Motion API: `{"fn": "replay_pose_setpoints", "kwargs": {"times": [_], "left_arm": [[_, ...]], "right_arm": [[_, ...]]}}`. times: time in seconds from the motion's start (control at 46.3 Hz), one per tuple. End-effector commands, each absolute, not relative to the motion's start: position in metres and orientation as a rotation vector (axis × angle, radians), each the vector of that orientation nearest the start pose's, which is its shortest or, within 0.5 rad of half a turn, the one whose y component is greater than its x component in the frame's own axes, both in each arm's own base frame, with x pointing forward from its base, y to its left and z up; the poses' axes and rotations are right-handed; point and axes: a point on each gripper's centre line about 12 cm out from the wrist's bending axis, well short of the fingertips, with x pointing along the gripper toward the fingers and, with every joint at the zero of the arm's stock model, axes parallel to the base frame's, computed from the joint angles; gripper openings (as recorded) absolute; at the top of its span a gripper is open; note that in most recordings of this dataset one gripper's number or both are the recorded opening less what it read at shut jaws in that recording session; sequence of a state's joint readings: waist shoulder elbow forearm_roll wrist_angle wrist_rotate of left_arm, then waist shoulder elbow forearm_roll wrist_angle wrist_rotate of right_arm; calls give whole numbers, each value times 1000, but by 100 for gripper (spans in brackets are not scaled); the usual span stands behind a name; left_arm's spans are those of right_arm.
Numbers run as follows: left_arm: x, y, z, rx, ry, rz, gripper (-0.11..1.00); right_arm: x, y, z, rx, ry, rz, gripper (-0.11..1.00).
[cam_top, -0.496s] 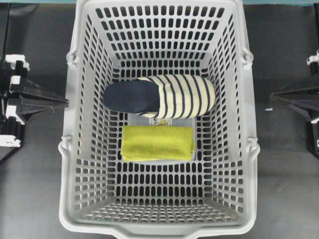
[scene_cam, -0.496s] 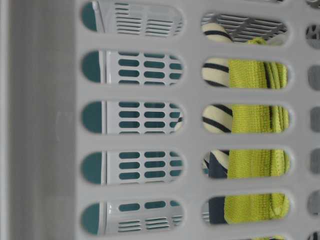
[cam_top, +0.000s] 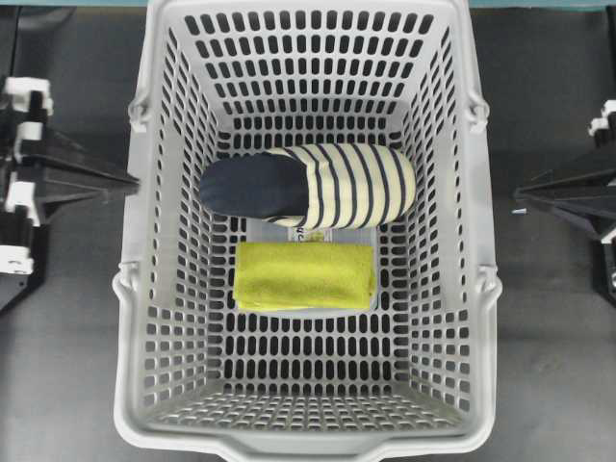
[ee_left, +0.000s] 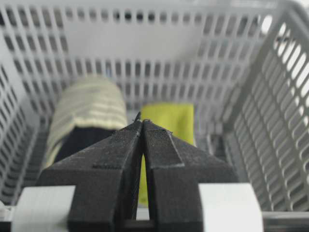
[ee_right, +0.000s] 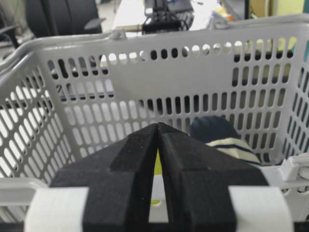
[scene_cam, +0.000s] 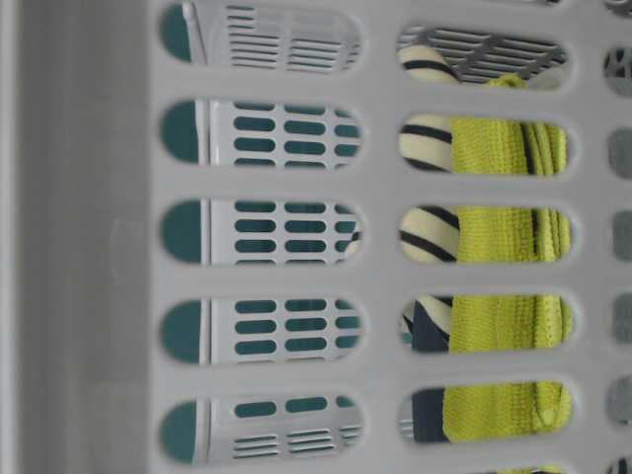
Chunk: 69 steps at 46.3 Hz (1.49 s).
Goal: Pick up the yellow cloth from the shopping basket with the left arm.
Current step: 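Move the left gripper down into the basket toward the yellow cloth, then close the left gripper on the edge of the yellow cloth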
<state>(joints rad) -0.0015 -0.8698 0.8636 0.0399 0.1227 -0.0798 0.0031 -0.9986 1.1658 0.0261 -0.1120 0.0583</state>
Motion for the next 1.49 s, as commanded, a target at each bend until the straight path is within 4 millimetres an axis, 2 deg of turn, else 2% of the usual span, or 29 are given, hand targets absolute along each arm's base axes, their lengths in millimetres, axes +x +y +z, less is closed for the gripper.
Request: {"fn": "replay_pose_setpoints", "kwargs": {"times": [0.0, 0.216, 0.281, 0.389, 0.518, 0.561, 0.604, 0.82, 0.863, 0.907, 1.014, 1.122, 1.468], "left_arm": [[242, 0, 373, -38, 168, 8, 0], [286, 0, 378, -22, 351, 15, 0], [299, -1, 375, -16, 420, 13, 0], [322, -4, 368, -11, 541, 10, 0], [346, -6, 358, 4, 663, 6, 1], [353, -6, 356, 10, 689, 6, 5], [362, -7, 353, 13, 717, 3, 13], [399, -14, 332, 16, 838, -5, 74], [405, -17, 326, 21, 867, -10, 84], [411, -21, 318, 26, 898, -17, 89], [429, -30, 293, 30, 957, -30, 90], [439, -33, 272, 36, 1001, -33, 89], [449, -33, 208, 43, 1121, -30, 89]], "right_arm": [[194, -2, 297, 89, 21, -10, 0], [192, -4, 300, 92, 46, -25, 1], [193, -4, 299, 91, 50, -25, 6], [192, -4, 300, 94, 51, -25, 28], [192, -4, 302, 94, 42, -22, 66], [192, -4, 302, 94, 40, -23, 75], [192, -4, 301, 94, 45, -25, 80], [192, -5, 299, 93, 51, -28, 78], [192, -5, 299, 90, 51, -28, 78], [191, -5, 299, 88, 49, -28, 78], [191, -5, 299, 86, 45, -28, 78], [191, -5, 299, 88, 46, -28, 77], [190, -5, 291, 90, 68, -29, 77]]}}
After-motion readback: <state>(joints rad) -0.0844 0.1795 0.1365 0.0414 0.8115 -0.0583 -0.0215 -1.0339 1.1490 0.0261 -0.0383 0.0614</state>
